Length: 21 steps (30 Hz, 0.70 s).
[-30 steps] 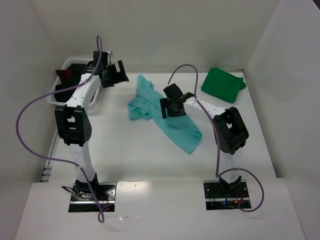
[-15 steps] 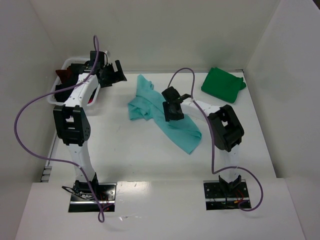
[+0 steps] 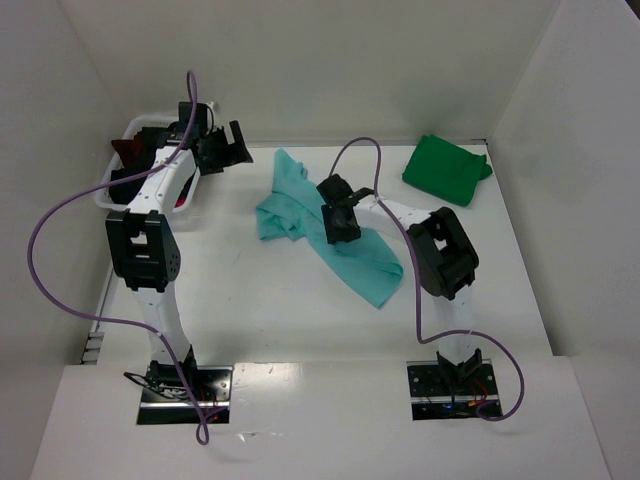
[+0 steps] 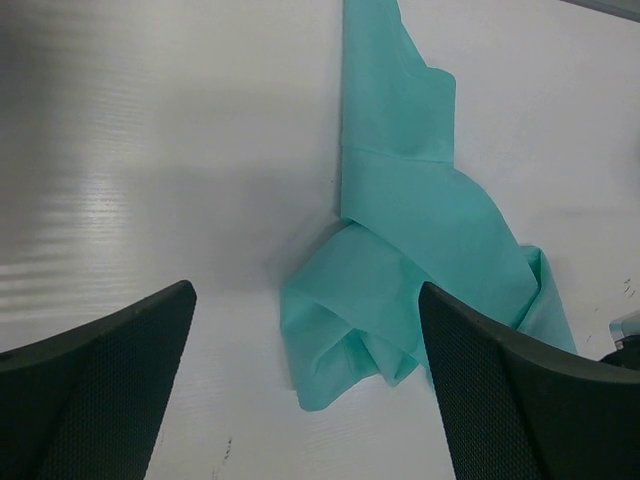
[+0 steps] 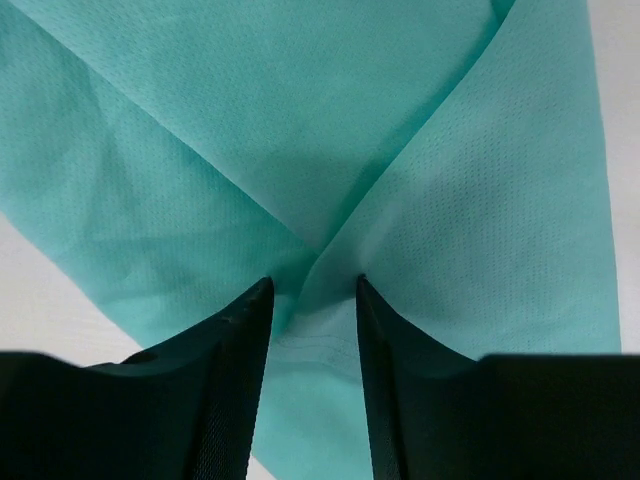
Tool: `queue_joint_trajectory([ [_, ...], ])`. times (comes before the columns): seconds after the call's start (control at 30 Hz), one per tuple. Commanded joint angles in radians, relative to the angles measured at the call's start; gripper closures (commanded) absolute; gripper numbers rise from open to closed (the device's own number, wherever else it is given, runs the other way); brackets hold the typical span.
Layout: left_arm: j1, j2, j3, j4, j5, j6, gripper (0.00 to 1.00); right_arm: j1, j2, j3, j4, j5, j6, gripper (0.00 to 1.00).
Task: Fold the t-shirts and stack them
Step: Flatten out the tshirt
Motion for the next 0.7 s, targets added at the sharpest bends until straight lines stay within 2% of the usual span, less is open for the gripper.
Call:
queue_joint_trajectory([
  [0.0, 0.008, 0.000, -0.006, 0.023, 0.021, 0.017, 0.00, 0.011, 0.045, 0.069, -0.054, 0.045, 0.012, 0.66],
  [0.03, 0.008, 0.000, -0.006, 0.023, 0.021, 0.017, 0.00, 0.011, 0.045, 0.069, -0.068, 0.057, 0.021, 0.77],
  [0.17, 0.008, 0.000, -0.006, 0.023, 0.030, 0.017, 0.00, 0.011, 0.023, 0.080, -0.089, 0.104, 0.032, 0.93],
  [0.27, 0.008, 0.012, 0.004, 0.023, 0.054, 0.026, 0.00, 0.011, -0.045, 0.080, -0.089, 0.131, 0.032, 0.95],
  [0.33, 0.008, 0.022, 0.014, 0.035, 0.122, 0.045, 0.00, 0.011, -0.086, 0.080, -0.100, 0.154, 0.042, 0.97],
  [0.43, 0.008, 0.072, 0.047, 0.048, 0.257, 0.078, 0.00, -0.003, -0.258, 0.020, -0.061, 0.130, 0.053, 0.97],
  [0.57, 0.008, 0.098, 0.072, 0.048, 0.291, 0.082, 0.00, -0.030, -0.378, -0.102, 0.042, 0.063, 0.079, 0.97],
  [0.67, -0.035, 0.152, 0.104, 0.057, 0.272, 0.082, 0.00, -0.070, -0.452, -0.187, 0.062, 0.054, 0.110, 0.98],
])
